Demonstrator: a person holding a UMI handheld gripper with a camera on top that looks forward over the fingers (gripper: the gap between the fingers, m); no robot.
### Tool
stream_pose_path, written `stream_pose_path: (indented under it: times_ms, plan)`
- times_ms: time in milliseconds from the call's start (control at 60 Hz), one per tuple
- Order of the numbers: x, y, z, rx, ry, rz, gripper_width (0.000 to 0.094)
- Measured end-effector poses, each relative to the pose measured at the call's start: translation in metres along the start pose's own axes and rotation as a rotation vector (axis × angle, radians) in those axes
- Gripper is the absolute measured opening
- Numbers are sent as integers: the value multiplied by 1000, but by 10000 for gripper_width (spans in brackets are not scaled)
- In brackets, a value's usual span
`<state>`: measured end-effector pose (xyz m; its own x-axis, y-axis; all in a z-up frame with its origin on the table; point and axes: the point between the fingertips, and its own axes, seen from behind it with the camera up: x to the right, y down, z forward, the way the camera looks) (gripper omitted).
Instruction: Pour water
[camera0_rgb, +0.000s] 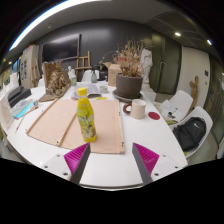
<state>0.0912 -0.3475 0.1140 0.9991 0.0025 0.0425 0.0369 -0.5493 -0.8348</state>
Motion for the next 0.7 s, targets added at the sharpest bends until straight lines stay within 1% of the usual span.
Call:
stream_pose_path:
  times_ms: [150,267,350,400,450,483,500,517,583,667,700]
  plan:
    - [-67,-13,49,72,-49,6,866]
    - [-90,-30,97,126,-35,21,863]
    - [-98,-41,130,161,-18,41,836]
    - [-101,-42,149,166,-8,48,786]
    - [-101,-39,164,159,7,56,702]
    - [-102,-41,171,161,12,58,618]
    - [-101,-41,173,164,16,59,562]
    - [-100,-42,174,169,21,60,486]
    - [-100,-44,178,188,21,57,453]
    - [-102,-42,174,183,15,48,379]
    - [-102,-42,173,177,9,47,367]
